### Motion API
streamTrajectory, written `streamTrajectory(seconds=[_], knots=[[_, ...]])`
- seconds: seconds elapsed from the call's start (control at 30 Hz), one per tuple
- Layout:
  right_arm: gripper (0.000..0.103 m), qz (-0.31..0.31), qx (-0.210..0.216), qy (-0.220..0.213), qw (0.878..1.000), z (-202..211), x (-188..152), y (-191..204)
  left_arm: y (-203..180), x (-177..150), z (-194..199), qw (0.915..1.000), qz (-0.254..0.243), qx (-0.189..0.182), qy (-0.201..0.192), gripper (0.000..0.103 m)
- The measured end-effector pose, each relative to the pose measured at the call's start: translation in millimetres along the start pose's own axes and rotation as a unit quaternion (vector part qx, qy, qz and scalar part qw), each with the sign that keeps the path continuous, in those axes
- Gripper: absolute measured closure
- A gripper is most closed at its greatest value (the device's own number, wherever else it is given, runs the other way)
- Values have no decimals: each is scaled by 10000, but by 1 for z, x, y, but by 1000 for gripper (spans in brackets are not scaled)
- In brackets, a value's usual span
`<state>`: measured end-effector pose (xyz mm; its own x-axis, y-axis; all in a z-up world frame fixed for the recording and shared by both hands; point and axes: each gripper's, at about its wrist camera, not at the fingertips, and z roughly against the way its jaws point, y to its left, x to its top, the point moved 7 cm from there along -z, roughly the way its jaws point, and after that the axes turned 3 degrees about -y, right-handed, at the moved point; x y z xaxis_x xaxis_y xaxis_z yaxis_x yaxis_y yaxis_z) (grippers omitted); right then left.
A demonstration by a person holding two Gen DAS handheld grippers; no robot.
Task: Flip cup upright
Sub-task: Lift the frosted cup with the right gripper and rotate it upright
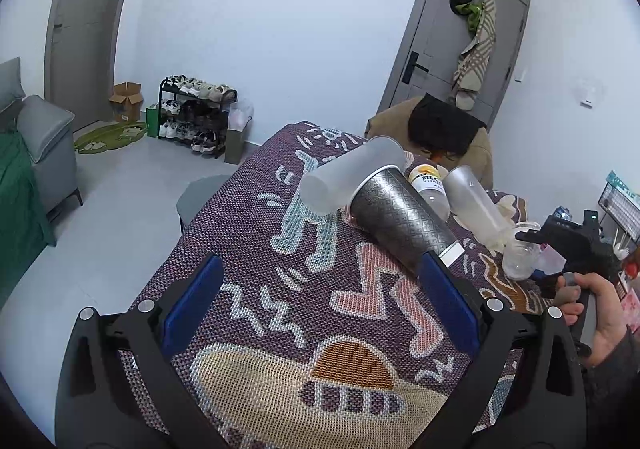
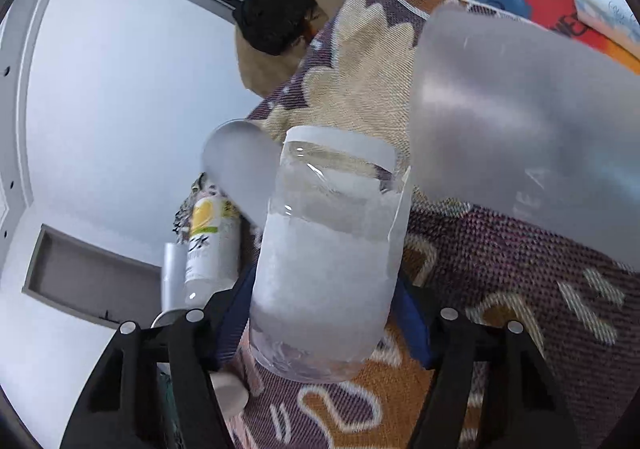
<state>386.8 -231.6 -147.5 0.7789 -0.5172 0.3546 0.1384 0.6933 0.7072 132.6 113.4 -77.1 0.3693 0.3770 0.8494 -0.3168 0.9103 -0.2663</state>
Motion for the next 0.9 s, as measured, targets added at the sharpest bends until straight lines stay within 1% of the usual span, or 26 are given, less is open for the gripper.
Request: streamTrajectory(seconds=[0.17, 0.33, 0.63, 0.73, 0.9], knots=[[39, 217, 139, -86, 9996, 29, -11, 12, -5, 1, 11, 10000, -17, -72, -53, 6], [39, 476, 276, -54, 9985, 54, -29, 22, -13, 0, 24, 9998, -78, -150, -98, 6], [39, 702, 550, 147, 9959, 108, -77, 31, -25, -1, 41, 9993, -161, -307, -99, 6], [39, 799, 653, 177, 9945, 125, -93, 35, -30, -2, 47, 9990, -221, -392, -60, 6], [38, 1013, 703, 243, 9921, 146, -118, 38, -38, -8, 52, 9979, -363, -536, 49, 6]])
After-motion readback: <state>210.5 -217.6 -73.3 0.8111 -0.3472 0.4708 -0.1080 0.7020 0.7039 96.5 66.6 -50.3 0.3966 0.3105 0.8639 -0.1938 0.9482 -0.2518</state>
